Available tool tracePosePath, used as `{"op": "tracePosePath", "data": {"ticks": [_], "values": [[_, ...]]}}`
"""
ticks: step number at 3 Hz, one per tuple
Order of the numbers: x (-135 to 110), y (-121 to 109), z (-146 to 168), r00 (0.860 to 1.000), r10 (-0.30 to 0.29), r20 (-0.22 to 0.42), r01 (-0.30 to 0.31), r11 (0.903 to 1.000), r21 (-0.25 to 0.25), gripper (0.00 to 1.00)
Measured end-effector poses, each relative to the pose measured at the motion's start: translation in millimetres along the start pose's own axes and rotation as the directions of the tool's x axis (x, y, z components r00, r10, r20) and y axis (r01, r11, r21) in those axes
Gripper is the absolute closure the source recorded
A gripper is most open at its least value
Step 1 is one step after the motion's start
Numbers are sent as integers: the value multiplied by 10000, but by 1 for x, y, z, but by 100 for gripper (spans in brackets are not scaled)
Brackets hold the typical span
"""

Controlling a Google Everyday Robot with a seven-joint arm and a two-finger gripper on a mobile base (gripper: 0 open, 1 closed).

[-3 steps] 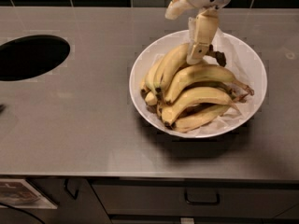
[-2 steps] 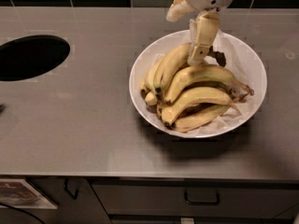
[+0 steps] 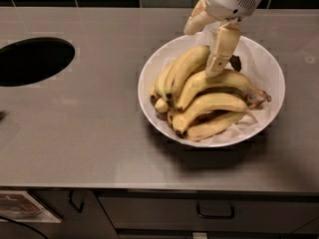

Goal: Pick banana from white bowl

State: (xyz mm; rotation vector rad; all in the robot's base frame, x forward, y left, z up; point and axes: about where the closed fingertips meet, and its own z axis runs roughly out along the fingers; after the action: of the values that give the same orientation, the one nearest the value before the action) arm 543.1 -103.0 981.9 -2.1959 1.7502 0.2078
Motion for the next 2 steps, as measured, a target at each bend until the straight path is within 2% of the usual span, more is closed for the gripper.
{"op": "tracePosePath", "data": {"ticks": [1,2], "values": [[0,1,6,9999,-55,-99,53,9998,-203,32],[-1,2,7,9998,-106,-154,102,9996,-254,32]]}}
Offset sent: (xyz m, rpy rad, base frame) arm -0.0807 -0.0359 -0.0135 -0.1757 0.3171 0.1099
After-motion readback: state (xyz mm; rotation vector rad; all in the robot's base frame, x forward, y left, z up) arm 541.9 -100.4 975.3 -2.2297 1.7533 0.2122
